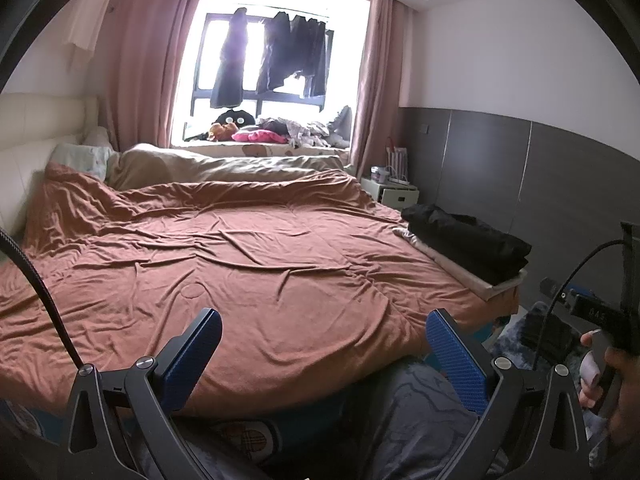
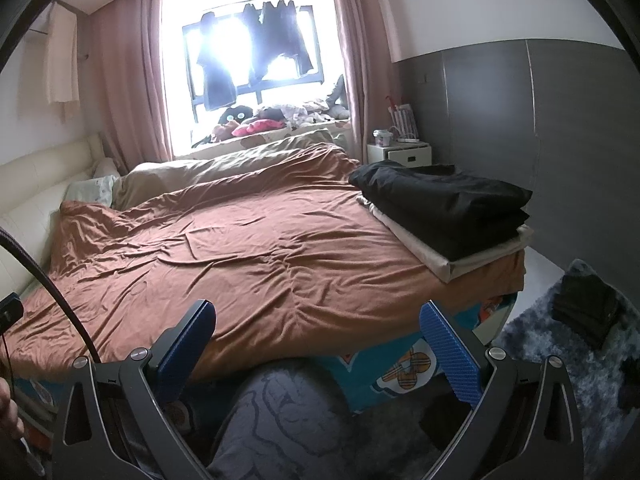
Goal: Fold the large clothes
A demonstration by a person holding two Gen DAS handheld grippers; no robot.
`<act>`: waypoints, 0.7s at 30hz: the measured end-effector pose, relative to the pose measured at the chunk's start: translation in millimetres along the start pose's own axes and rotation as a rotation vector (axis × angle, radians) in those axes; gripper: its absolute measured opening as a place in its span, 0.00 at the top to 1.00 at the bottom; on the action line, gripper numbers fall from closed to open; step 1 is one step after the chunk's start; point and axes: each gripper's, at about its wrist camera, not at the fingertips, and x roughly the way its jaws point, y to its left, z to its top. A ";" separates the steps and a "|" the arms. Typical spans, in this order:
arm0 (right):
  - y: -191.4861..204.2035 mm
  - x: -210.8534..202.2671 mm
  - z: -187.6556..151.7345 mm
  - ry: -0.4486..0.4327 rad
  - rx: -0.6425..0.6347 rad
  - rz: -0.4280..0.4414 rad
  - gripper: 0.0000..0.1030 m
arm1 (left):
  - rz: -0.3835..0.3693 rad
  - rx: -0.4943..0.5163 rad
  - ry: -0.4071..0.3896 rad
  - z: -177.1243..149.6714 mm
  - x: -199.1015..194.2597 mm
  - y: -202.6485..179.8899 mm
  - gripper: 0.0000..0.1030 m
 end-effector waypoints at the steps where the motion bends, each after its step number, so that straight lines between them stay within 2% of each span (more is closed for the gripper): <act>1: -0.2 0.0 0.0 0.000 -0.001 0.000 0.01 | 0.000 0.000 0.000 0.4 0.1 0.0 0.00; 21: -2.7 2.2 0.8 0.006 -0.002 0.002 0.01 | 0.012 0.021 -0.007 1.1 -0.7 -1.0 0.00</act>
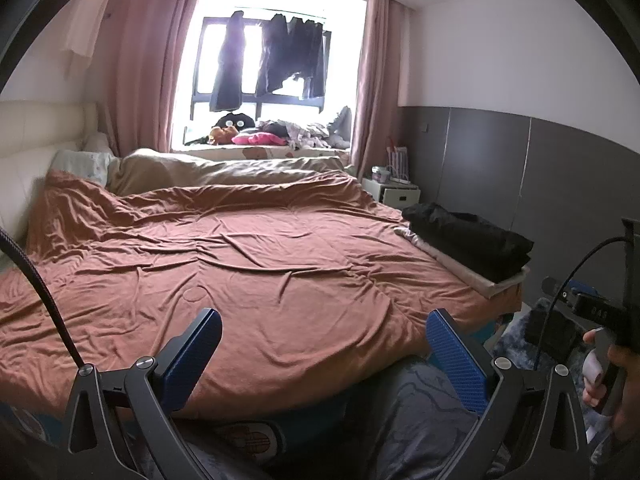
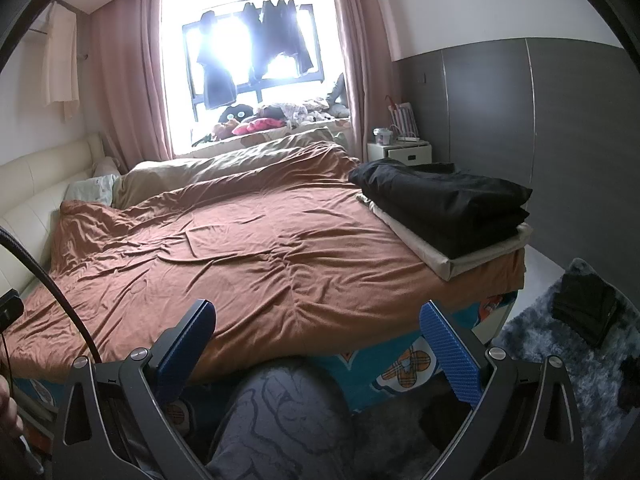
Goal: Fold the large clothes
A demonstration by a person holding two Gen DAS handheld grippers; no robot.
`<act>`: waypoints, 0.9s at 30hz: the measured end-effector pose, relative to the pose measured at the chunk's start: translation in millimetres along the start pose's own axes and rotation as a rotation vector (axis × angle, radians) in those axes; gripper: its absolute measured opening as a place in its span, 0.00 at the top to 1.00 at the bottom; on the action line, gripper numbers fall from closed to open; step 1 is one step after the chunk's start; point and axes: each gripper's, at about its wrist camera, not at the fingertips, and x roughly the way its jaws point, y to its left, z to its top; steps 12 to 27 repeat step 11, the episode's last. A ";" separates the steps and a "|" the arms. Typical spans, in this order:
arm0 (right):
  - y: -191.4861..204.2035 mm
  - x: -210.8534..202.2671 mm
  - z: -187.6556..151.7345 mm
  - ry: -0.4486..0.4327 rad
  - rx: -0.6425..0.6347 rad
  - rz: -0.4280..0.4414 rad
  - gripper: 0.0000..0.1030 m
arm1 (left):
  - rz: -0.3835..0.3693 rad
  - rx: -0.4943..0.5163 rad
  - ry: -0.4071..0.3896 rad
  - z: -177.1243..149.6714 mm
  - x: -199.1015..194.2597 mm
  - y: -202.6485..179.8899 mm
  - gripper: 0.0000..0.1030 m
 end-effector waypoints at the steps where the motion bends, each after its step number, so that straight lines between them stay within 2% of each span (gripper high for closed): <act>1: 0.6 0.1 -0.3 0.000 -0.002 -0.001 0.01 | 0.003 0.000 -0.003 0.5 -0.3 1.0 0.00; 27: 1.7 -0.6 -1.9 -0.001 -0.011 0.000 0.01 | 0.008 0.001 -0.005 -2.4 -3.0 2.5 0.00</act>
